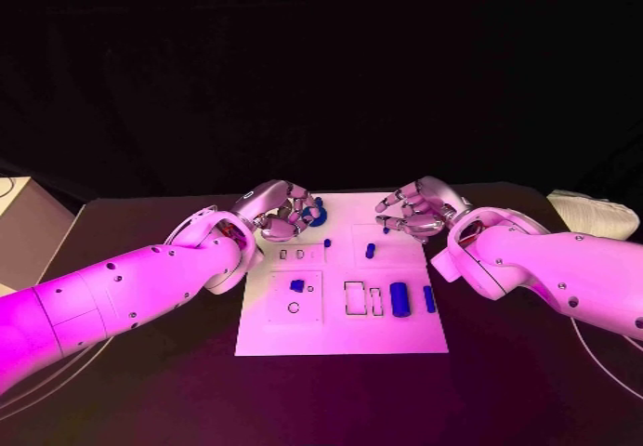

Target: Assemble the parts on the task board

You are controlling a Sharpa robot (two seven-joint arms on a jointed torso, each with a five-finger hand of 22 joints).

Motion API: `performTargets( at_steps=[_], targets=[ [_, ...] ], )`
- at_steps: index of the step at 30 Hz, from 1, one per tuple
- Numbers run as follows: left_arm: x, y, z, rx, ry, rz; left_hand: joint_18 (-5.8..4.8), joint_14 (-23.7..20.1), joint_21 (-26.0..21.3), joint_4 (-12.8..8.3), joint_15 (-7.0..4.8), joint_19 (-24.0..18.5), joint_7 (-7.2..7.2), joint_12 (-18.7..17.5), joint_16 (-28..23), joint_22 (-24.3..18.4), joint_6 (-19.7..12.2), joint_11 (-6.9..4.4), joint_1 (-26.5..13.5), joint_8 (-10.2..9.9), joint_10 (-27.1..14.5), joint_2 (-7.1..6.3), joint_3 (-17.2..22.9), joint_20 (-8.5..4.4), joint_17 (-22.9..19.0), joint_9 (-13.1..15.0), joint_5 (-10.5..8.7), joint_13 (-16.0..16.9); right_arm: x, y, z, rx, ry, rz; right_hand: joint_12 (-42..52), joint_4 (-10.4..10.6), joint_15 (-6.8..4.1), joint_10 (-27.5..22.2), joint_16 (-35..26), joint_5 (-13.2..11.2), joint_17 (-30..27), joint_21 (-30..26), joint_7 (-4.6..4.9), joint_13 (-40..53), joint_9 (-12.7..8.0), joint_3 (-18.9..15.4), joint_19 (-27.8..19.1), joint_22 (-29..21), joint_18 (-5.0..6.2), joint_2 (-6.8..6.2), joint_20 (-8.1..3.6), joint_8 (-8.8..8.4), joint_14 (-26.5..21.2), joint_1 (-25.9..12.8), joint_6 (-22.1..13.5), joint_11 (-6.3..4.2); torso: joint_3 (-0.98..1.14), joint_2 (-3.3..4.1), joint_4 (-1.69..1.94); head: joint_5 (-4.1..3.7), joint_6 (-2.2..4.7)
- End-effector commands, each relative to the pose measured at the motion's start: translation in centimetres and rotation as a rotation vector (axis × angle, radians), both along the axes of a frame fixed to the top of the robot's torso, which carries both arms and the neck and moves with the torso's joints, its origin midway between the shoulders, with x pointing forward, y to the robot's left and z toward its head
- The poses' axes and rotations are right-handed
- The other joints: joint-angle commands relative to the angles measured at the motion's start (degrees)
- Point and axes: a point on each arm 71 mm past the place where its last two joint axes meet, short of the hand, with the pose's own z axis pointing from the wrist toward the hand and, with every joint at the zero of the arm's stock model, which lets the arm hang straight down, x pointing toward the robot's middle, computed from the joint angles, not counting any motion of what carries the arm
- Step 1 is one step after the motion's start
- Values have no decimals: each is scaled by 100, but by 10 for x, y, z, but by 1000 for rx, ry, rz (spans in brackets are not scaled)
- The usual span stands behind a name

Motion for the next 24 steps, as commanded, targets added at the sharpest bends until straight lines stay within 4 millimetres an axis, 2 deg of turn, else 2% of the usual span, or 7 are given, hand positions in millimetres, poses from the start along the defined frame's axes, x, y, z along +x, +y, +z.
performTargets(
  at_steps=[1, 7, 11, 13, 19, 21, 24],
  targets=[
    [-6, 0, 3, -20, -35, -23, -119, 113, 33, -14, -37, 35, -2, 24, 22, 10, -4, -1, -7, -3, 42, -16, 28, 4, 522, 1, 15, 6, -4, 2, -8, 22, 129, -39, 41, 38, 16, 48, 36, -37, 80, 20, 2, 12, 7, 8, 47, 5, -60, -3, 1, 19, 164, -47, -49, -3, -5, 3, -2, 5, 2],
    [-13, 9, 0, -24, -8, -17, -118, 108, 32, -25, -41, 32, -4, 18, 17, 5, 3, -3, -10, 3, 40, -28, 36, 0, 508, 5, 15, -5, -9, 9, -5, -29, 86, 7, 133, 22, 10, 95, 115, -39, 177, 98, -8, 98, 12, 5, 89, 103, -77, -5, -3, 24, 202, -16, -44, -12, 1, 9, -10, 6, 5],
    [-16, 17, -1, -66, 37, -3, -83, 31, -67, -35, -34, -86, 18, -270, -51, -153, -72, 20, -53, -22, -325, -59, 84, -6, 356, 5, 14, -525, -13, 13, -3, -66, 36, 45, 273, -19, 2, 164, 237, -47, 326, 234, -15, 230, 19, 6, 161, 269, -106, -7, -11, 35, 262, 51, -31, -20, 10, 9, -12, 27, -1],
    [-18, 20, -1, -84, 65, 0, -12, -168, -291, -52, 14, -340, 70, -806, -224, -484, -210, 76, -84, -76, -935, -81, 145, 18, -7, -2, 16, -1359, -14, 14, -2, -81, 15, 60, 313, -40, 0, 183, 266, -46, 359, 269, -16, 268, 21, 12, 178, 310, -113, -3, -13, 38, 275, 85, -29, -21, 11, 10, -15, 40, -2],
    [-25, 31, -7, -108, 161, 3, 149, -596, -895, -57, 102, -899, 143, -1523, -654, -1260, -366, 168, -182, -91, -1039, -139, 106, 107, -742, 33, 6, -1812, -22, 20, 0, -141, -72, 130, 388, -125, 0, 211, 340, -47, 447, 373, -14, 345, 27, 36, 221, 439, -135, -15, -17, 43, 304, 198, -25, -20, 14, 6, -15, 53, -13],
    [-28, 34, -10, -108, 192, 5, 157, -622, -936, -59, 105, -923, 143, -1576, -685, -1306, -380, 175, -181, -97, -1027, -142, 89, 112, -790, 32, 5, -1850, -26, 24, 1, -163, -100, 155, 402, -138, 0, 217, 349, -56, 458, 398, -13, 359, 28, 36, 231, 471, -141, -23, -16, 44, 307, 211, -23, -19, 18, 3, -11, 65, -20],
    [-33, 40, -16, -93, 247, 3, 227, -846, -1240, -51, 131, -1180, 165, -1780, -904, -1683, -439, 200, -205, -124, -1056, -177, 0, 133, -1141, 24, 4, -1985, -31, 28, 2, -188, -135, 182, 411, -144, 1, 220, 363, -67, 476, 423, -12, 368, 29, 34, 242, 503, -147, -27, -16, 45, 312, 217, -21, -18, 16, 3, -8, 72, -30]
  ],
)
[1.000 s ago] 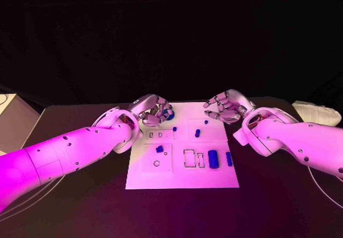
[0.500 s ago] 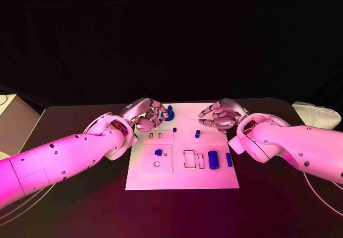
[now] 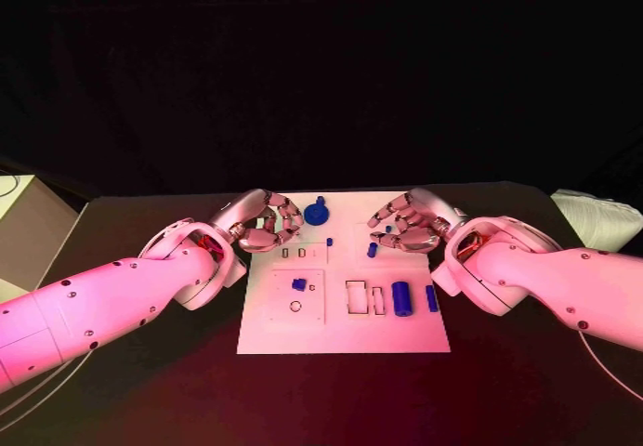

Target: Assemble the parts on the task board

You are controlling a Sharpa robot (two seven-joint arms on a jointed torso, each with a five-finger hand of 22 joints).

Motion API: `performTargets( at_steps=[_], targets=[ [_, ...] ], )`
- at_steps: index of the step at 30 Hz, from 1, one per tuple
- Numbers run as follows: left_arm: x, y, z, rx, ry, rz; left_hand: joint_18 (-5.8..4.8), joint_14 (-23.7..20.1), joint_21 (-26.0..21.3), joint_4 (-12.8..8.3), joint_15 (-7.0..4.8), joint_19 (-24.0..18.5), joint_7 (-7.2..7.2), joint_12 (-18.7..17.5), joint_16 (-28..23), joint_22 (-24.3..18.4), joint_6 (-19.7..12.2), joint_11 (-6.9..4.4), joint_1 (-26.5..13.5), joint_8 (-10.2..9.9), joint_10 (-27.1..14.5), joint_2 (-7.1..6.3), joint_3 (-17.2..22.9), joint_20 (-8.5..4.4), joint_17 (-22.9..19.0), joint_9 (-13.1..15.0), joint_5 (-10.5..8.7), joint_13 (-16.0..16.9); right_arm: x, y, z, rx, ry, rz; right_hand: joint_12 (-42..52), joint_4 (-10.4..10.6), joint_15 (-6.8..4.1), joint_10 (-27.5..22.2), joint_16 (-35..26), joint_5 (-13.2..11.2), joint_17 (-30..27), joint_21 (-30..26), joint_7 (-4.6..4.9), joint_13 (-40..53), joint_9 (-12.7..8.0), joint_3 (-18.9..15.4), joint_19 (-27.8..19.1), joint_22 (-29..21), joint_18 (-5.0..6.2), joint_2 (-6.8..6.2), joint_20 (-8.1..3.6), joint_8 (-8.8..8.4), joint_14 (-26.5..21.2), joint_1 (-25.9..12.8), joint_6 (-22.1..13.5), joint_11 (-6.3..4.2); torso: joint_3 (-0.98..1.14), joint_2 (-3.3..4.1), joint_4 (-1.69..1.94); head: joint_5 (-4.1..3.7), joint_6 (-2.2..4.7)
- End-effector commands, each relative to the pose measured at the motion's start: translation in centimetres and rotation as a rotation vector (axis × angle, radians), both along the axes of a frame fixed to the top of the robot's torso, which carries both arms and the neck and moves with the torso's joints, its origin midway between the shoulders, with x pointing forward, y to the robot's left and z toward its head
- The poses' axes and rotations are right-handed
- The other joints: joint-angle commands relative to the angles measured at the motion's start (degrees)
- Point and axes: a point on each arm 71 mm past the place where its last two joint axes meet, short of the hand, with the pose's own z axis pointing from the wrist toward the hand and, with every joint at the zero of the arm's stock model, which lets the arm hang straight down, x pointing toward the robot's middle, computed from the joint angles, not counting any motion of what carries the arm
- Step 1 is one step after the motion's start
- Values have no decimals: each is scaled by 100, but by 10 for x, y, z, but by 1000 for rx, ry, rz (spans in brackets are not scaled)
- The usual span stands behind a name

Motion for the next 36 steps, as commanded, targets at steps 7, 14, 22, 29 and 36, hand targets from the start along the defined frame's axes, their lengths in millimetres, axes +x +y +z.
performTargets(
  at_steps=[7, 14, 22, 29, 36],
  targets=[
    [-17, 9, -18, 29, 180, -33, 171, -480, -618, 86, 108, -405, 72, -638, -485, -673, -216, 139, -72, -108, -88, -48, -341, 95, -751, -46, 16, -429, -16, 14, 3, -110, -170, 119, 78, -68, 1, 65, 73, -48, 522, 87, -9, 394, 11, 11, 78, 89, -69, -32, 4, 25, 325, 85, -19, -6, 1, -11, 4, 34, -32],
    [-21, 23, -20, -85, 231, 20, 173, -626, -684, 81, 126, -392, 94, -758, -649, -721, -246, 166, 4, -132, -60, -2, -386, 113, -1010, -65, 27, -534, -28, 35, -7, -162, -240, 150, 73, -80, 6, 57, 73, -92, 515, 87, -4, 393, 11, -16, 68, 89, -68, -80, 8, 24, 321, 80, -18, 0, -8, -7, -7, 104, -61],
    [-18, 40, -14, -292, 273, 110, 175, -914, -788, 34, 142, -411, 129, -858, -1004, -789, -257, 195, 132, -160, -18, 68, -399, 124, -1482, -94, 46, -644, -30, 66, -35, -212, -237, 116, 29, -10, 25, 21, 60, -334, 488, 56, 11, 370, -5, -123, 21, 63, -57, -158, 26, -9, 300, 2, -67, 18, -16, 5, 8, 116, -89],
    [-18, 47, -11, -370, 295, 139, 175, -982, -808, 7, 147, -420, 139, -875, -1096, -801, -259, 203, 174, -171, -9, 85, -397, 127, -1593, -104, 53, -670, -31, 91, -55, -270, -259, 147, 0, -53, 38, -11, 58, -400, 479, 36, 23, 359, -18, -152, -14, 53, -51, -199, 41, -37, 284, 126, -115, 29, -23, 5, 24, 158, -110],
    [-17, 49, -10, -392, 295, 146, 175, -1027, -818, -12, 153, -425, 156, -890, -1161, -807, -277, 216, 202, -188, -11, 101, -393, 130, -1672, -116, 58, -691, -37, 118, -62, -345, -327, 267, 39, -288, 69, -19, 150, -762, 593, 128, 50, 415, -52, 118, -26, 190, -67, -184, 71, -86, 297, 509, -134, 57, -18, 5, 3, 195, -115]
  ],
)
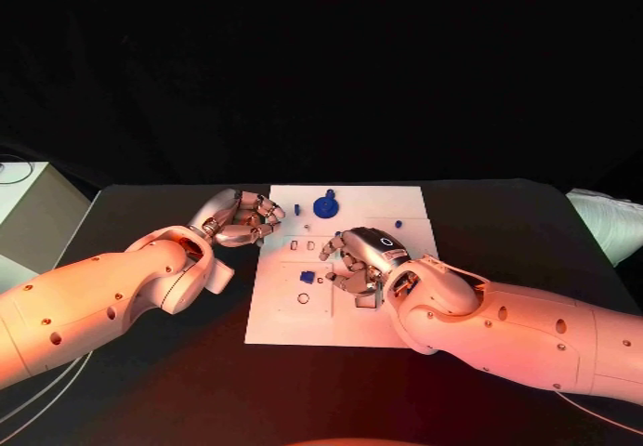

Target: Assemble the parts on the task board

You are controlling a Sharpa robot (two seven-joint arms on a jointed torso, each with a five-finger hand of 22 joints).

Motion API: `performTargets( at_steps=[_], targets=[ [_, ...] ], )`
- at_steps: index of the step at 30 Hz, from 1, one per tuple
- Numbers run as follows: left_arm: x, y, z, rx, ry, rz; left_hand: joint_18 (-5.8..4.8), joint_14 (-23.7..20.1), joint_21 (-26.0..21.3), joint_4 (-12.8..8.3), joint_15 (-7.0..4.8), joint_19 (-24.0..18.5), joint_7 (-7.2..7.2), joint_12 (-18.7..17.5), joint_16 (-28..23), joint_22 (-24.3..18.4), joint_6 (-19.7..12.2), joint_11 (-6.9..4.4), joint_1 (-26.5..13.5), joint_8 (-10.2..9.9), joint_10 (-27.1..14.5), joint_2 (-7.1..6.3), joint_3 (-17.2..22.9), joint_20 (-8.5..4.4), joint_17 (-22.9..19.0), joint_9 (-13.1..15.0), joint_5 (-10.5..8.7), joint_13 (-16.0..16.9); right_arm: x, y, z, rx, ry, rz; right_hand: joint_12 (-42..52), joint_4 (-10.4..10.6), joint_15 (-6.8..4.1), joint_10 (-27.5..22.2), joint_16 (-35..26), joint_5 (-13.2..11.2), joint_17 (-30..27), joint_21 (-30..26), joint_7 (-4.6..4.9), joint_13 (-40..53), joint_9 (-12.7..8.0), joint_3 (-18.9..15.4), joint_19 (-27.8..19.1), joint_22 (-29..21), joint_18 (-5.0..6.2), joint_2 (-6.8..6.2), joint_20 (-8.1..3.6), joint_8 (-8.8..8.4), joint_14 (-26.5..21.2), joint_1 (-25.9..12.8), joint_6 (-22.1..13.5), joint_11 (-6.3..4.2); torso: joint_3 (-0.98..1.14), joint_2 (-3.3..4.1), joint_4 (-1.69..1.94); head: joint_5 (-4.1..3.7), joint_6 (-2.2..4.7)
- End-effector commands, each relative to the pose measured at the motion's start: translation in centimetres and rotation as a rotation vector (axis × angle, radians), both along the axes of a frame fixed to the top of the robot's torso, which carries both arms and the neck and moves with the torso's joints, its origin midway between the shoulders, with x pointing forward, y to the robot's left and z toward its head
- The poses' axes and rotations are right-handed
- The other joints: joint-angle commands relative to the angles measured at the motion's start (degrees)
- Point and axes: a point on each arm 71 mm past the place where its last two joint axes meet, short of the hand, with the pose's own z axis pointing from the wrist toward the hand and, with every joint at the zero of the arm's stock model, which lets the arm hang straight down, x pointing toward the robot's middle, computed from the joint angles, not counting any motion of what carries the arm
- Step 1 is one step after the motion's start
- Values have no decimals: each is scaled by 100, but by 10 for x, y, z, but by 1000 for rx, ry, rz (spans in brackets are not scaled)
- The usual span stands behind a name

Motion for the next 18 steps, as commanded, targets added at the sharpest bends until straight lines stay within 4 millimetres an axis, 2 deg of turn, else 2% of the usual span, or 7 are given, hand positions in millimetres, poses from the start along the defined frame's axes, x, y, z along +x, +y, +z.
performTargets(
  at_steps=[1, 3, 5, 10, 14, 18],
  targets=[
    [0, 1, 2, -58, -4, 18, 85, -35, -27, -43, -2, -14, 23, -25, -39, -8, -25, 31, 70, -31, 5, 16, 12, 29, -19, -7, 33, -9, -4, 12, -2, -103, -82, 85, 22, -73, 11, -8, 45, -68, 603, 41, -55, 421, -20, 134, -24, 43, -67, -3, 25, -40, 256, 124, -50, 18, 5, -1, -8, 15, 1],
    [0, 2, 2, -62, -4, 22, 85, -42, -28, -48, 1, -15, 28, -28, -52, -9, -31, 35, 79, -36, 3, 23, 15, 30, -35, -10, 34, -15, -4, 19, -3, -132, -92, 114, 15, -126, -30, -15, 51, -74, 608, 38, -116, 419, -39, 215, -44, 42, -60, -7, -1, -84, 251, 178, -94, -32, 5, -3, -2, 10, 0],
    [0, 2, 2, -65, -4, 26, 85, -41, -29, -52, 2, -15, 31, -30, -55, -9, -35, 37, 85, -39, 2, 27, 16, 30, -36, -13, 35, -18, -4, 24, -5, -160, -104, 137, 9, -143, -46, -20, 52, -95, 608, 43, -128, 416, -49, 243, -52, 51, -61, -20, -17, -109, 246, 180, -119, -45, 2, -3, 1, 9, -4],
    [1, 3, 2, -71, -3, 30, 86, -50, -28, -69, 5, -14, 39, -34, -79, -9, -41, 43, 110, -47, 2, 42, 22, 32, -63, -18, 36, -28, -3, 33, -8, -212, -132, 175, 25, -324, -237, -9, 90, -172, 654, 124, -305, 447, -70, 480, -70, 168, -70, -20, -179, -175, 243, 279, -133, -280, 8, 3, -9, 43, -16],
    [1, 2, 2, -74, -2, 31, 86, -54, -28, -73, 6, -14, 41, -35, -86, -9, -42, 44, 115, -48, 1, 45, 23, 32, -72, -20, 36, -30, -3, 38, -10, -247, -135, 200, 107, -418, -299, 38, 159, -207, 751, 204, -392, 524, -74, 596, -51, 269, -85, -18, -241, -198, 278, 310, -143, -346, 6, 1, -9, 51, -25],
    [1, 2, 2, -76, 0, 31, 86, -57, -27, -77, 7, -14, 44, -36, -93, -9, -45, 47, 122, -51, 0, 50, 24, 33, -81, -22, 36, -33, -4, 43, -13, -282, -128, 227, 152, -488, -332, 59, 200, -217, 810, 252, -435, 566, -78, 671, -46, 332, -94, -19, -273, -219, 297, 329, -160, -377, 7, 1, -9, 66, -34]
  ],
)
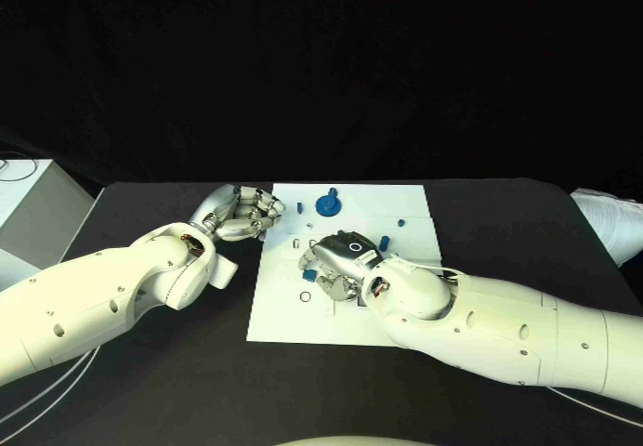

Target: Assemble the parts on the task board

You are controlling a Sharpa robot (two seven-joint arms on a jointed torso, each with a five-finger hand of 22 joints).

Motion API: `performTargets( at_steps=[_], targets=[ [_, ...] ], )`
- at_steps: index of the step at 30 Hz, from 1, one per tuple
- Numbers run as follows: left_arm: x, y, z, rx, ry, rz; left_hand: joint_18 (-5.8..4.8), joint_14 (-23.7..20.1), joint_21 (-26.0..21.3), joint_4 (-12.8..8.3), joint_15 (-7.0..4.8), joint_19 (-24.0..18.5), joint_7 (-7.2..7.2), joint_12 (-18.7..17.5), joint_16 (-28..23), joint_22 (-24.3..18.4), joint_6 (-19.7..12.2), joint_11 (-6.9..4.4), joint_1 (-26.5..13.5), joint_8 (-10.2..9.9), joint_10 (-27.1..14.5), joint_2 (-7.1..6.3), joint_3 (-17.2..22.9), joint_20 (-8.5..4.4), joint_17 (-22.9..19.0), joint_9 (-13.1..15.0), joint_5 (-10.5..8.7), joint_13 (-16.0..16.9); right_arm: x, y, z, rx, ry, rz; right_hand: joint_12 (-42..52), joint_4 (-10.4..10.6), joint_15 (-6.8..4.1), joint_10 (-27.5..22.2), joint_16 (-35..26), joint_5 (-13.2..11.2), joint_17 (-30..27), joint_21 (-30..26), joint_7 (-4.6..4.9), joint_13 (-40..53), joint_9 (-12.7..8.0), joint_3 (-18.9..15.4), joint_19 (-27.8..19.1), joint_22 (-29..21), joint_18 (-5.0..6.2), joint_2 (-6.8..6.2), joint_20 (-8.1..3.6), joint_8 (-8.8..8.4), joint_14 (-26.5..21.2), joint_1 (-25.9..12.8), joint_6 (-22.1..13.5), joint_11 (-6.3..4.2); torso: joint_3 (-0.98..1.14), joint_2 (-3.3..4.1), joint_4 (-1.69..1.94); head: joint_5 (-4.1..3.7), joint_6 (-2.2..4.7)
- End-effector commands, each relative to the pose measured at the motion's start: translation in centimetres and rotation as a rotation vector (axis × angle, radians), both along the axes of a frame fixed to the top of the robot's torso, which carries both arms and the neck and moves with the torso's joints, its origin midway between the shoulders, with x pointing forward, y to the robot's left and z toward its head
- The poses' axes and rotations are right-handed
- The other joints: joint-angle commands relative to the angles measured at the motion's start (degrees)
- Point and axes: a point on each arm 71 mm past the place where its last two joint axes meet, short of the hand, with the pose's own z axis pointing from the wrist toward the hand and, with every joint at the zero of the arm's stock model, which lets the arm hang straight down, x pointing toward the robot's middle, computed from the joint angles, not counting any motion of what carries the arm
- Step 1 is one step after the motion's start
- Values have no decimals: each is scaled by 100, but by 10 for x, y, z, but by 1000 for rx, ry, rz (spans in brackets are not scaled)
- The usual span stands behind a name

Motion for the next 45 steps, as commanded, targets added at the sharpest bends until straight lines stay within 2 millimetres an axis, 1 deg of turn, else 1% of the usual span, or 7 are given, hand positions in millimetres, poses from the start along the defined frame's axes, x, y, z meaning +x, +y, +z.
performTargets(
  at_steps=[1, 14, 22, 26, 32, 38, 45],
  targets=[
    [0, 0, 1, -21, -8, 0, 86, -49, -28, -31, 12, -14, 24, -36, -40, -10, -24, 40, 78, -30, -7, 5, 9, 33, -14, -8, 36, -8, -3, 6, -5, -98, -12, 68, 55, -25, -60, -6, 36, -36, 831, 36, -52, 580, -6, 49, -3, 34, -96, 21, -50, -31, 316, 64, 10, -43, 3, 2, 0, 16, -13],
    [0, 0, 1, -26, 1, 2, 86, -57, -28, -37, 14, -14, 28, -38, -54, -9, -28, 43, 85, -33, -9, 10, 9, 34, -32, -11, 36, -12, -1, 10, -7, -122, -23, 78, 239, -86, -69, 90, 122, -37, 953, 177, -26, 739, 33, 178, 30, 215, -127, 75, -75, 34, 361, -27, 171, -35, 4, 3, -7, 38, -37],
    [0, 1, 0, -26, 9, 6, 86, -59, -26, -42, 16, -15, 32, -39, -62, -9, -30, 46, 93, -37, -11, 19, 11, 35, -41, -13, 35, -17, 2, 8, -8, -125, -24, 69, 356, -59, 16, 146, 172, -57, 1023, 256, 80, 842, 91, 230, 45, 332, -148, 162, -19, 132, 389, -185, 402, 91, 7, 3, -8, 54, -57],
    [0, 2, 0, -25, 14, 8, 85, -61, -27, -39, 19, -15, 35, -40, -68, -9, -32, 49, 90, -38, -13, 23, 8, 36, -48, -15, 33, -19, 2, 7, -7, -110, -28, 65, 358, -14, 102, 142, 173, -64, 1019, 244, 137, 846, 94, 206, 30, 330, -149, 164, 51, 116, 386, -289, 406, 183, 8, 3, -9, 59, -55],
    [0, 3, 0, -25, 20, 10, 84, -67, -27, -36, 22, -16, 38, -42, -78, -9, -34, 53, 86, -41, -16, 26, 5, 38, -62, -17, 31, -22, 3, 5, -5, -76, -36, 62, 397, 68, 151, 164, 202, -125, 1064, 269, 169, 879, 100, 146, 50, 377, -153, 163, 108, 106, 407, -408, 425, 220, 8, 3, -12, 61, -62],
    [0, 3, -1, -25, 26, 10, 84, -70, -28, -35, 24, -17, 41, -45, -86, -9, -39, 56, 84, -45, -21, 30, 3, 40, -71, -19, 31, -26, 3, 4, -2, -28, -42, 59, 455, 262, 200, 201, 235, -211, 1114, 290, 200, 928, 111, 74, 90, 419, -158, 237, 165, 104, 434, -583, 465, 248, 7, 4, -12, 58, -60],
    [0, 3, -1, -24, 29, 10, 84, -72, -28, -34, 26, -18, 42, -46, -89, -10, -41, 57, 84, -46, -24, 33, 3, 41, -76, -20, 30, -27, 4, 1, 1, 10, -53, 49, 420, 378, 247, 173, 219, -260, 1085, 242, 263, 904, 68, -22, 81, 384, -149, 135, 208, -21, 420, -678, 294, 299, 11, 5, -14, 61, -69]
  ],
)
